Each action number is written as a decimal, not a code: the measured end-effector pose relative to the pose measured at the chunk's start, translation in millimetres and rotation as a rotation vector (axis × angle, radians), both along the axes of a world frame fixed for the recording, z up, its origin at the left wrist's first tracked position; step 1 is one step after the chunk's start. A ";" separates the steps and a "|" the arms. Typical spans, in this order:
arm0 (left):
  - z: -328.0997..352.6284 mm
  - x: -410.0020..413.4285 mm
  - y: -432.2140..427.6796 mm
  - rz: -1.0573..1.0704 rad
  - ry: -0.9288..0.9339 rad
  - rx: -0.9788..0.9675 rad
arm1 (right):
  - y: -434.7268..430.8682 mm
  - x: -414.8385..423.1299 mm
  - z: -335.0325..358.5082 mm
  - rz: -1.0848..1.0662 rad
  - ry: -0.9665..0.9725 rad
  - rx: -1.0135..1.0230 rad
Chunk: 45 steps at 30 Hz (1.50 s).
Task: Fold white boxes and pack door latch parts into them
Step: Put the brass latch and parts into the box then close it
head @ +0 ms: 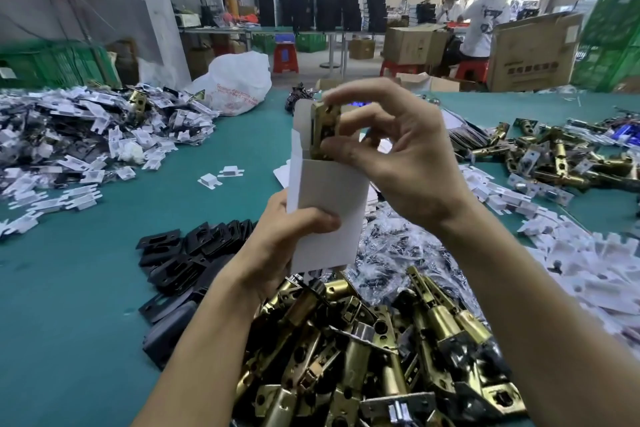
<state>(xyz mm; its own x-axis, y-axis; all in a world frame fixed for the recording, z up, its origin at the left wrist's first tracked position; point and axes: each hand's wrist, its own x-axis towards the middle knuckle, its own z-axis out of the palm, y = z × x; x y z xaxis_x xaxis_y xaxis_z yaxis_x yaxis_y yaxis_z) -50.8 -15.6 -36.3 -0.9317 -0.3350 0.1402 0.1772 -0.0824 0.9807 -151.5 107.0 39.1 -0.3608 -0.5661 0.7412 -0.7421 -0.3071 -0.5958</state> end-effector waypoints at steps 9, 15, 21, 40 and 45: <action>-4.7 -1.9 -1.3 0.042 0.090 0.105 | 8.8 3.1 -8.3 -0.196 0.072 0.271; -6.7 0.6 -1.2 0.127 0.125 0.157 | 32.1 -8.7 -28.2 -0.279 -0.221 0.226; -1.5 5.2 2.1 0.131 0.160 0.235 | 90.1 -80.4 -54.6 -0.817 -0.092 1.104; -3.9 3.1 6.1 0.049 0.112 0.177 | 135.4 -119.1 -97.4 -0.948 -0.110 1.362; -7.5 1.0 4.1 0.062 0.070 0.127 | 135.7 -113.1 -83.0 -0.968 -0.103 1.245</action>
<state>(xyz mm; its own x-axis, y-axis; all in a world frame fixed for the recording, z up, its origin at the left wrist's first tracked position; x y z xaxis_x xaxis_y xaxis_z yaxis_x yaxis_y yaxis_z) -49.8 -11.4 -43.7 -0.8979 -0.4111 0.1571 0.2537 -0.1917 0.9481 -264.5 242.7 -43.9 -0.9494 -0.3112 -0.0426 -0.3008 0.9400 -0.1611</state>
